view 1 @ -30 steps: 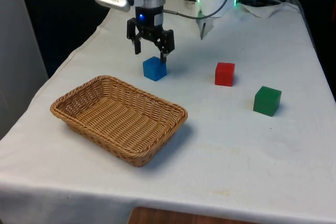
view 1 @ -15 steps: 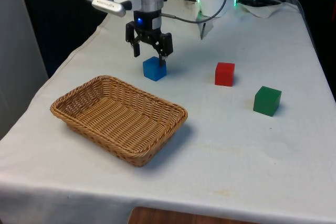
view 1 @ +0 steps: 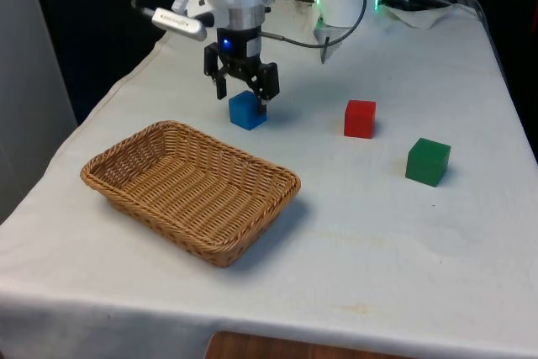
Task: Pick up the blue cube and place it into the basket.
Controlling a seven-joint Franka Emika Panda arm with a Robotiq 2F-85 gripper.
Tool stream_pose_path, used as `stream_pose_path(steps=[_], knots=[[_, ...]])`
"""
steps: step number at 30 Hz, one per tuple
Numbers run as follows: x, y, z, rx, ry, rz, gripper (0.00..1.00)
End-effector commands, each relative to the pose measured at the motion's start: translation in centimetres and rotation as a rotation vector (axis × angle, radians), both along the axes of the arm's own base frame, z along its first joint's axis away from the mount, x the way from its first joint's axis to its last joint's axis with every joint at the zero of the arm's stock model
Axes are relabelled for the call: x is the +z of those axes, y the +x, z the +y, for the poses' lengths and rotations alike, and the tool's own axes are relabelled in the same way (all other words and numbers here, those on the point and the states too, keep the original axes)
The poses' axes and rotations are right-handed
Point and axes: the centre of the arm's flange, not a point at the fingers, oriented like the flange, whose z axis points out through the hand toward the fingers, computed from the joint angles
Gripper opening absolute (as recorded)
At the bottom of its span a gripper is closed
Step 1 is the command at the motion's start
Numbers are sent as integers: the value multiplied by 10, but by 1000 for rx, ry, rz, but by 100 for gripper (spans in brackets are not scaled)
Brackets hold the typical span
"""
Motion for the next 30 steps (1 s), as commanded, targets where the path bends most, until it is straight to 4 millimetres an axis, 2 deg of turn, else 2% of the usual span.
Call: stream_pose_path(steps=[1, 9, 25, 27, 29, 30], knots=[[-2, 1, 1, -5, 8, -5, 100], [-14, 0, 1, -19, 14, 7, 100], [-14, -1, 0, -19, 6, 18, 100], [-15, -1, 0, -19, 6, 19, 89], [-15, -1, 0, -18, 6, 19, 68], [-15, -1, 0, -17, 5, 19, 38]])
